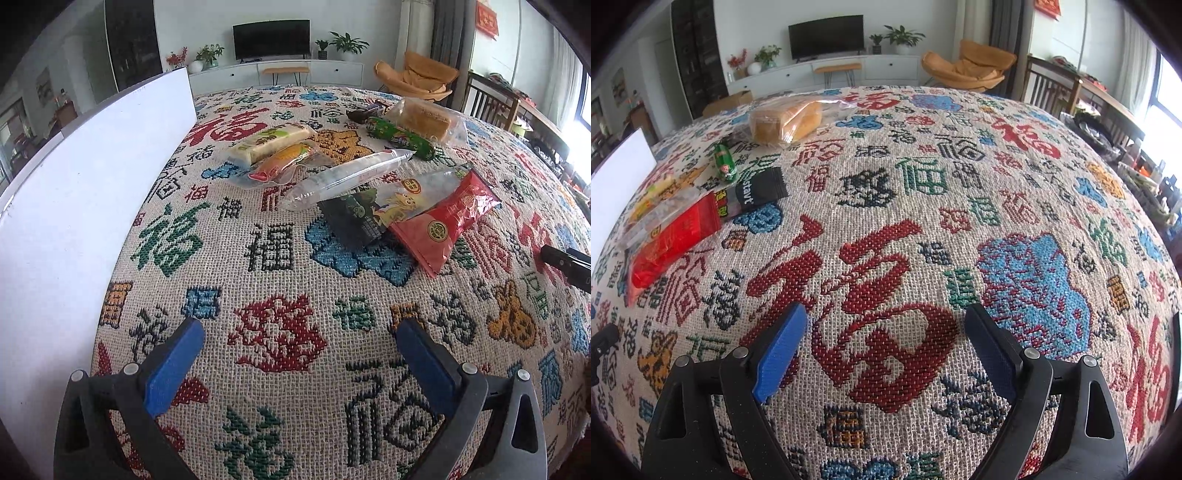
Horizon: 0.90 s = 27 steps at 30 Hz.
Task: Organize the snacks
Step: 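Lower the right tool onto the long red wrapper and close it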
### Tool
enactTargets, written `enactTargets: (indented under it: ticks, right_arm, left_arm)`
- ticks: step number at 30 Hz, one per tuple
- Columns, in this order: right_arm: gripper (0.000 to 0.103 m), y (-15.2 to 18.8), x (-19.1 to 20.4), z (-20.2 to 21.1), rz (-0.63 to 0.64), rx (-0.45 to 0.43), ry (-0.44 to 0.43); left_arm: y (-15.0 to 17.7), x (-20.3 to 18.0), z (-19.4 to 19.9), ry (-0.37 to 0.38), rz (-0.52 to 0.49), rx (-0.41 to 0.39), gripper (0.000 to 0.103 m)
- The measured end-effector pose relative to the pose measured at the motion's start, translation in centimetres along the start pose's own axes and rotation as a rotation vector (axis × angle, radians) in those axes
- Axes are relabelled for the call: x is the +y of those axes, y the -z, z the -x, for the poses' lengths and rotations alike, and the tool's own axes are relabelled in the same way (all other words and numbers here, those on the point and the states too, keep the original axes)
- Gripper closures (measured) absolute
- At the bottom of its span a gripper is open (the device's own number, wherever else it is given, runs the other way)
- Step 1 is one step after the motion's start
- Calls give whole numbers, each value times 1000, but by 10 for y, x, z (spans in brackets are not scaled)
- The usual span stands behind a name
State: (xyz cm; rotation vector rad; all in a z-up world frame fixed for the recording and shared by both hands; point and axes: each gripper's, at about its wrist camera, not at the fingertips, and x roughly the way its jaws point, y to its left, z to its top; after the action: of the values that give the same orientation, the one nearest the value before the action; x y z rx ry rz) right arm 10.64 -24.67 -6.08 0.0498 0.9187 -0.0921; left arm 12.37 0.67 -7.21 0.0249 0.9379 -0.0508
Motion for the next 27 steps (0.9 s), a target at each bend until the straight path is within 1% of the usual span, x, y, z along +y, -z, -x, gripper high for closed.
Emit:
enactTargets:
  ticks: [8,11,12,13,14,16,17,18,19,20,21,24,25,26,27]
  right_arm:
    - [12,0,0,-1,-4,2,-6]
    - [11,0,-1,-2,-7,6,-13]
    - [11,0,-1,-1,-12,24,-15]
    - [11,-2,2,2,-28,66,-13]
    - [11,-2,6,6,-69,95,-40]
    - [11,-2,20,19,-183,91,-242]
    - [11,-3,33,22,-218,94,-327]
    - [12,-6,49,21,-230,112,-390]
    - [15,-11,66,16,-229,137,-433]
    - [15,-16,82,9,-232,158,-462]
    - [15,-21,95,2,-241,176,-472]
    - [14,-39,127,-16,-240,180,-447]
    - [18,-43,135,-18,-226,165,-430]
    - [41,-46,144,-19,-199,158,-414]
    - [61,-46,149,-21,-170,165,-401]
  left_arm:
    - [1,0,0,3,-1,-1,0]
    - [2,1,1,14,-19,-3,0]
    - [3,1,2,19,-24,-6,0]
    - [4,2,2,24,-28,-8,0]
    - [4,2,2,25,-29,-9,0]
    - [4,1,2,21,-31,-9,0]
    - [4,1,2,21,-30,-9,0]
    - [4,1,2,21,-30,-9,0]
    - [4,1,2,22,-30,-10,0]
    - [4,1,2,22,-30,-10,0]
    - [4,1,2,21,-30,-9,0]
    - [4,1,2,22,-30,-9,0]
    - [4,1,2,22,-30,-9,0]
    - [4,1,2,22,-30,-9,0]
    - [4,1,2,22,-30,-9,0]
